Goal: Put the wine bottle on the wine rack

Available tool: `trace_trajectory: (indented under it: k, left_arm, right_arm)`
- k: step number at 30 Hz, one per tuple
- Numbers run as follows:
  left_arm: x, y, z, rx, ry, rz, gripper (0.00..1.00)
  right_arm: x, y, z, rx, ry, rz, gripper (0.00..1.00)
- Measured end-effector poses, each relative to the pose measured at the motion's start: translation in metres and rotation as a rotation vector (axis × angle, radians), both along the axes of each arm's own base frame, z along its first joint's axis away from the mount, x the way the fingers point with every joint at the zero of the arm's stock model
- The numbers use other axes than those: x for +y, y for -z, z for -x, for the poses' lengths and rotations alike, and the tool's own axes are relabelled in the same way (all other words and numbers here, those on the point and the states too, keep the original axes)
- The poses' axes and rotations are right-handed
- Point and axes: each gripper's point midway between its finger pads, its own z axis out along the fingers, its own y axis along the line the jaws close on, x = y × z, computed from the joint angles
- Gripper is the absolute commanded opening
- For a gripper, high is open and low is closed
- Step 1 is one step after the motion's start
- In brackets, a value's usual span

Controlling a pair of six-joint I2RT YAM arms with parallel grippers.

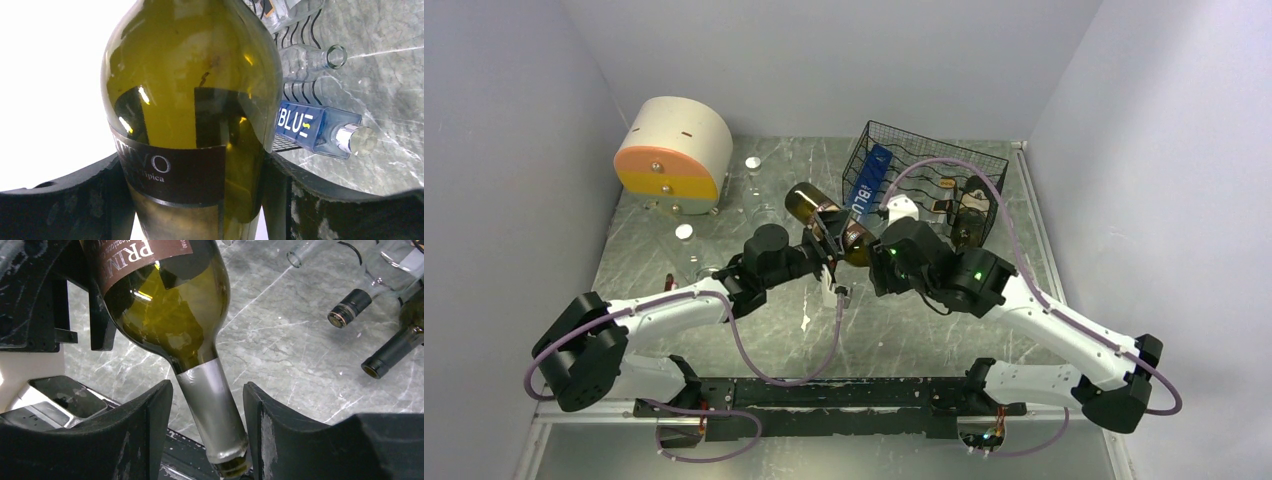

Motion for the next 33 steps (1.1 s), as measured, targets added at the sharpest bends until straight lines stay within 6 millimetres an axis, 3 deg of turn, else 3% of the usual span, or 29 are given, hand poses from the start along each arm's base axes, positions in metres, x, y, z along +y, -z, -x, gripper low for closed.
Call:
trace_trajectory:
  k: [7,20,23,25,26,28,30,32,33]
  left_arm:
    - [-0.005,-0.004,0.001,-0.038,0.029,-0.05,0.07]
    - [-0.009,-0.013,0.008,-0.063,0.079,-0.093,0.07]
    - [-0.008,-0.01,0.008,-0.053,0.075,-0.107,0.09]
    - [-0.007,-0.008,0.008,-0.049,0.07,-0.113,0.12]
    - [-0.006,-0.007,0.007,-0.047,0.068,-0.115,0.16]
    - [-0.006,-0.007,0.007,-0.045,0.066,-0.117,0.35]
    - [-0.005,-0.009,0.008,-0.047,0.064,-0.114,0.52]
    - [-0.004,-0.01,0.007,-0.049,0.061,-0.112,0.97]
    - [-0.004,-0.011,0.007,-0.05,0.06,-0.11,1.0]
  right_arm:
    - [0.01,0.021,0.002,0.038,-0.051,0.029,0.53]
    - [0.028,0.034,0.0,0.068,-0.093,0.02,0.48]
    - [0.029,0.036,-0.001,0.067,-0.093,0.027,0.36]
    - [0.03,0.037,0.001,0.066,-0.107,0.028,0.18]
    - [0.031,0.038,0.002,0.065,-0.116,0.028,0.11]
    - [0.032,0.039,0.002,0.06,-0.116,0.026,0.01]
    - [0.032,0.038,0.001,0.055,-0.115,0.023,0.0]
    - [0.032,0.036,0.001,0.049,-0.114,0.02,0.0]
    - [0.032,0.035,0.001,0.047,-0.113,0.018,0.0]
